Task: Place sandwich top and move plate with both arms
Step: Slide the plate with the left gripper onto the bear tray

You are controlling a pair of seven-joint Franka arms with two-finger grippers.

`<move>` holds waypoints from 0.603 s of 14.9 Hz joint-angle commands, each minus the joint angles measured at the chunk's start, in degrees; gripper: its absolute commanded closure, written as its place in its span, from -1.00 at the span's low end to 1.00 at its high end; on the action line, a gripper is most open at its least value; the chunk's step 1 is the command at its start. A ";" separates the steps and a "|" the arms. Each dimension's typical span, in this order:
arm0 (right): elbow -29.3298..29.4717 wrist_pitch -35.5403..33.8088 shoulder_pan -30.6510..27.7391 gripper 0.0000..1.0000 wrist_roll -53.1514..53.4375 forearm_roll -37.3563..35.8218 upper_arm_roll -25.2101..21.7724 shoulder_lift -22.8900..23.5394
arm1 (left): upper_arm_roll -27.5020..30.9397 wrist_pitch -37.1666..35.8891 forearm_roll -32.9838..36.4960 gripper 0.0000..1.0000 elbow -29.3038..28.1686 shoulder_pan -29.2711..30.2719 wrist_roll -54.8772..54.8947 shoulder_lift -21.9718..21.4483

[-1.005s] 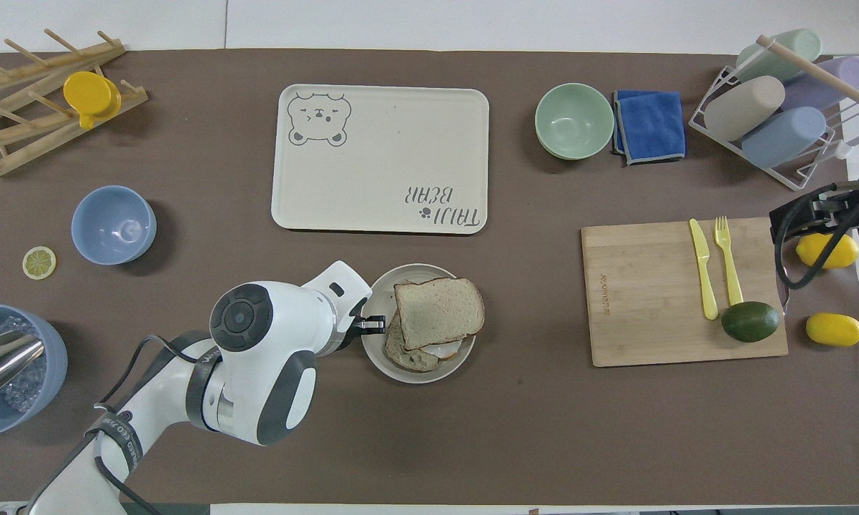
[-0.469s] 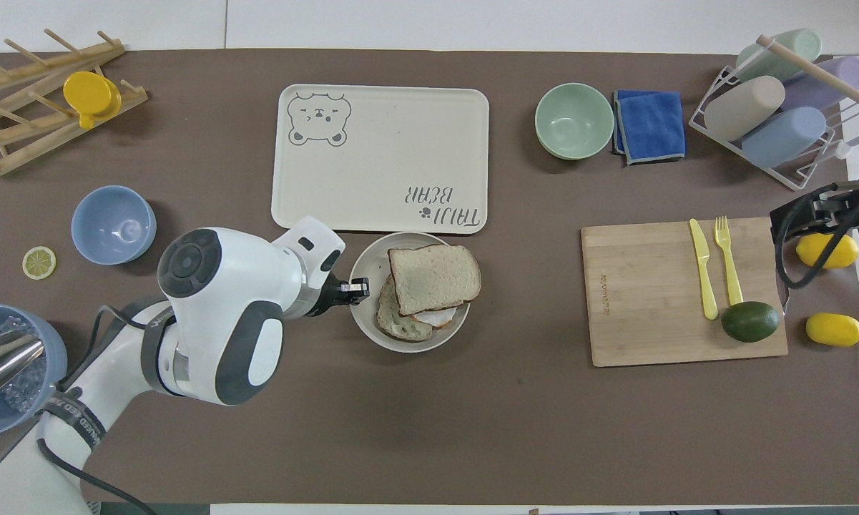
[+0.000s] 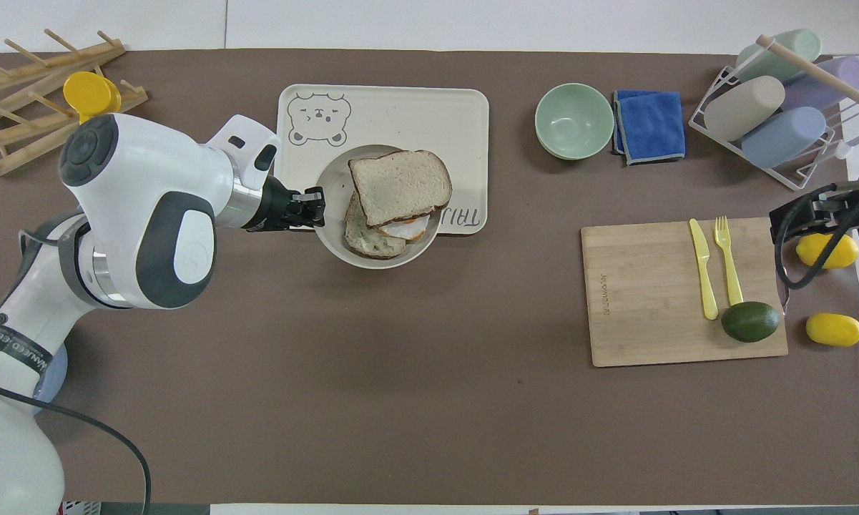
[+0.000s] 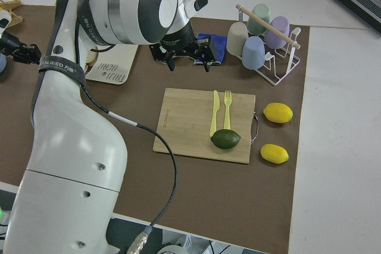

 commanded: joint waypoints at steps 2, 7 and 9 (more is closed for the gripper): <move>-0.93 -0.28 -0.85 -1.00 -0.44 1.72 0.40 -1.02 | -0.20 -2.19 -1.23 1.00 14.97 2.15 0.97 12.84; -0.93 -0.28 -0.85 -1.00 -0.44 1.72 0.40 -1.02 | -0.20 1.66 -0.35 1.00 18.16 2.06 1.15 18.40; -0.93 -0.28 -0.85 -1.00 -0.44 1.72 0.40 -1.02 | -0.20 2.11 -0.26 1.00 17.63 1.97 1.50 18.40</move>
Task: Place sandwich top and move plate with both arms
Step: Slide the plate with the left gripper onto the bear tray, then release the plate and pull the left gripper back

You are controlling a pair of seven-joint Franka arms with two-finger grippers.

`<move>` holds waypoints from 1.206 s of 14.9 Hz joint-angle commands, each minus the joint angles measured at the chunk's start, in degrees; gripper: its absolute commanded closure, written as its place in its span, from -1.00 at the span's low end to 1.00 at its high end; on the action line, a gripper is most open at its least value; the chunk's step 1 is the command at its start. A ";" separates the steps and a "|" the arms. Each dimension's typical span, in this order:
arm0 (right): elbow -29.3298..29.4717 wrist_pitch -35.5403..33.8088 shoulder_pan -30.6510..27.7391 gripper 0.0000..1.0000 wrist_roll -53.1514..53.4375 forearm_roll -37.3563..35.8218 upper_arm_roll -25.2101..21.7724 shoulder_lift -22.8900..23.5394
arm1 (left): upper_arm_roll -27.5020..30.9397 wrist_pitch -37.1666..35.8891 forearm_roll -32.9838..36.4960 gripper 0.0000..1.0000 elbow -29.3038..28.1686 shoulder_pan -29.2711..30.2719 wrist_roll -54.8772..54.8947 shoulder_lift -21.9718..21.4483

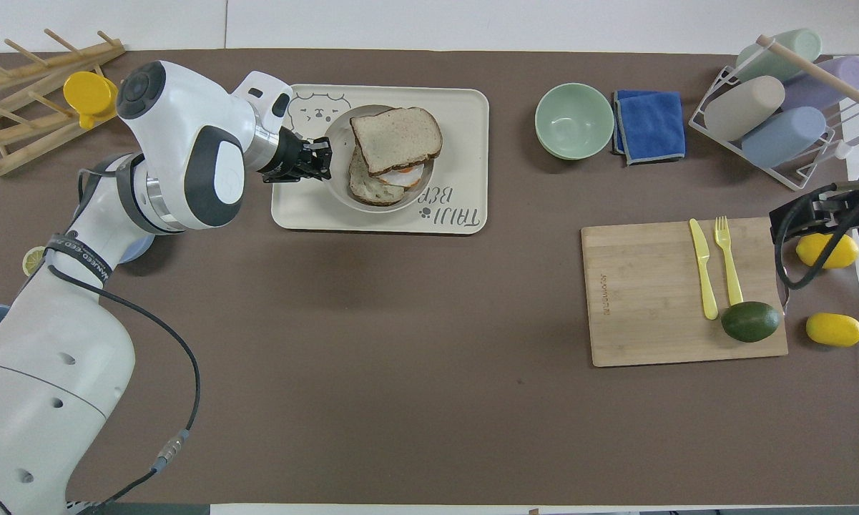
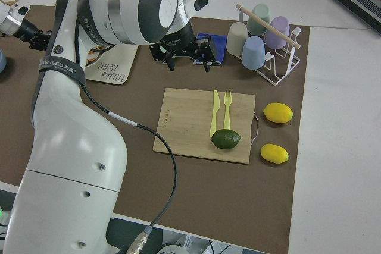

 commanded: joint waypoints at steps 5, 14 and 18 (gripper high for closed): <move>-0.93 -0.28 -0.85 -1.00 -0.44 1.72 0.40 -1.02 | 0.04 3.89 -0.35 0.49 -1.19 -0.37 2.50 -0.30; -0.93 -0.28 -0.85 -1.00 -0.52 1.72 0.40 -1.02 | 1.35 -5.05 0.95 -1.00 -1.89 4.02 2.85 -8.45; -0.93 -0.28 -0.85 -1.00 -0.44 1.72 0.40 -1.02 | 4.17 -14.54 11.76 -1.00 -2.60 5.51 2.94 -17.77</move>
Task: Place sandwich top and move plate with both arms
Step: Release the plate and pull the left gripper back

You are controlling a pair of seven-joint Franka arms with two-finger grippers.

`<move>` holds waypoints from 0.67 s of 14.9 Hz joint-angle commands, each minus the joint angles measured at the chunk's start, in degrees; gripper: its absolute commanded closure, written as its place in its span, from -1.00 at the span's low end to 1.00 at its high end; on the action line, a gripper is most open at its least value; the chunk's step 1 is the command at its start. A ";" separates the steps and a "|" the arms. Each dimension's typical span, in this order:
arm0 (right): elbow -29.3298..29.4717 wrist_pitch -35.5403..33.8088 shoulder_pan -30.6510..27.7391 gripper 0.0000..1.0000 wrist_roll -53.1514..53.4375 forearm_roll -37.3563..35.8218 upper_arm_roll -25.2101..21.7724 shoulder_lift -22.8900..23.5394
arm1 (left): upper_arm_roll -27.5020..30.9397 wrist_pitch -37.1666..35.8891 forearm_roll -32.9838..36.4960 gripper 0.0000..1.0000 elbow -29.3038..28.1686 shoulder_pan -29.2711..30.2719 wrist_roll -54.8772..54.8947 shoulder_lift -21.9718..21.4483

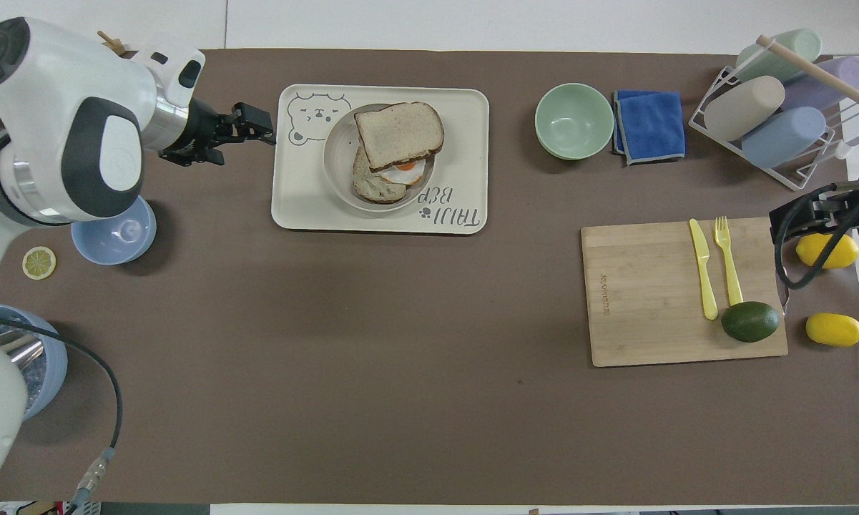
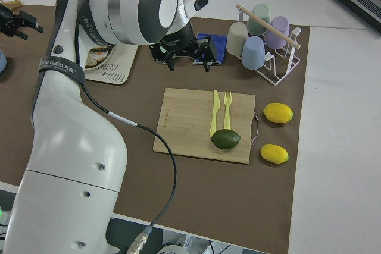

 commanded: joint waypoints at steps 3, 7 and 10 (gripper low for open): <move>-0.93 -0.28 -0.85 -1.00 -0.44 1.72 0.40 -1.02 | 0.83 -7.70 8.48 -1.00 -2.41 2.80 0.80 -12.12; -0.93 -0.28 -0.85 -1.00 -0.44 1.72 0.40 -1.02 | 0.83 -16.56 10.76 -1.00 -2.24 5.53 0.80 -19.51; -0.93 -0.28 -0.85 -1.00 -0.44 1.72 0.40 -1.02 | 0.74 -24.90 12.44 -1.00 -2.76 5.53 2.46 -22.51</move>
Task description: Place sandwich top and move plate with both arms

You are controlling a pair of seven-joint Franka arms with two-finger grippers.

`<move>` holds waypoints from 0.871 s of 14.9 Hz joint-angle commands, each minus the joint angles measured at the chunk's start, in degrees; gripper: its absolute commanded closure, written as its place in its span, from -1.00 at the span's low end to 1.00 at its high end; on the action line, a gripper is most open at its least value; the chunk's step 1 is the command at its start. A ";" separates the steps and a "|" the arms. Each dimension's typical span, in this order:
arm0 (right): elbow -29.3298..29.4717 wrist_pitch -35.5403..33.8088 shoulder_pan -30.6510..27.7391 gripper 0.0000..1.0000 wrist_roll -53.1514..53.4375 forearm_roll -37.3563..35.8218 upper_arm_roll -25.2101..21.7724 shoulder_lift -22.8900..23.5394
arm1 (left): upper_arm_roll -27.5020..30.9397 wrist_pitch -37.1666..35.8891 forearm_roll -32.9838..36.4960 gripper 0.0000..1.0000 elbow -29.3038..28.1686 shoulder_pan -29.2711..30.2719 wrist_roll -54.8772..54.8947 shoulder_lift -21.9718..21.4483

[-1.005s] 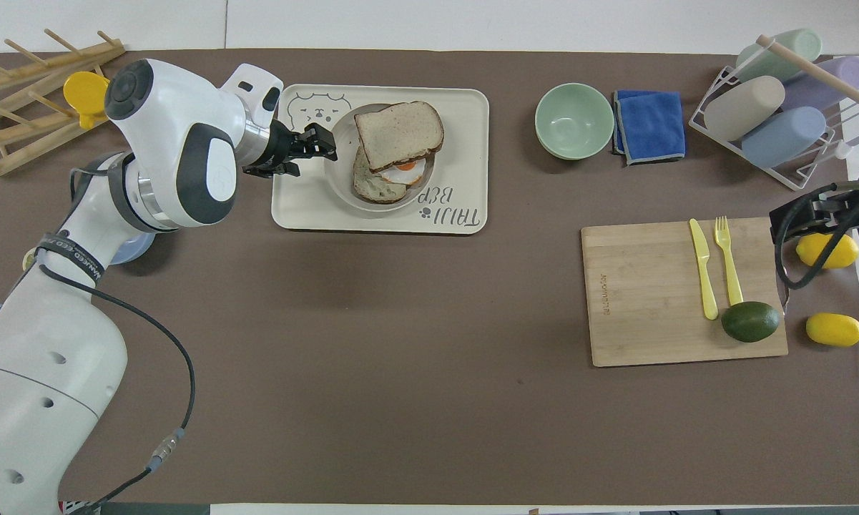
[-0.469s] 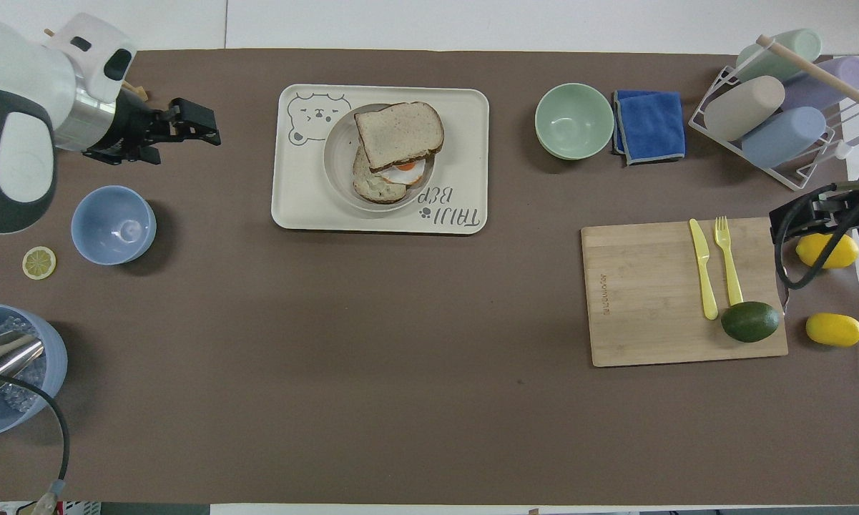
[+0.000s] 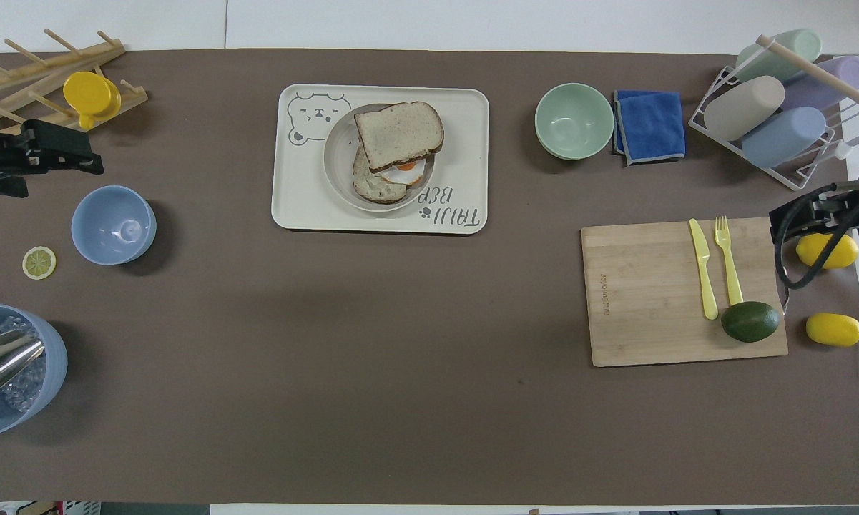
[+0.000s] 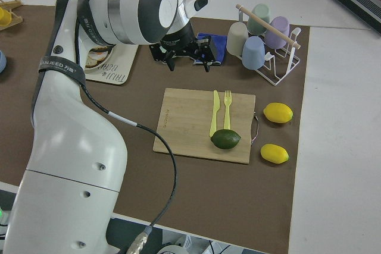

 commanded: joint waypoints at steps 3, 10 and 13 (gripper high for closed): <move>-0.93 -0.28 -0.85 -1.00 -0.44 1.72 0.40 -1.02 | -0.27 -8.83 1.66 -1.00 -6.10 0.35 4.62 -5.42; -0.93 -0.28 -0.85 -1.00 -0.44 1.72 0.40 -1.02 | -5.02 -1.27 1.66 -1.00 -14.12 5.28 10.79 -7.63; -0.93 -0.28 -0.85 -1.00 -0.52 1.72 0.40 -1.02 | -4.14 -9.93 1.66 -1.00 -3.01 4.75 10.43 -2.37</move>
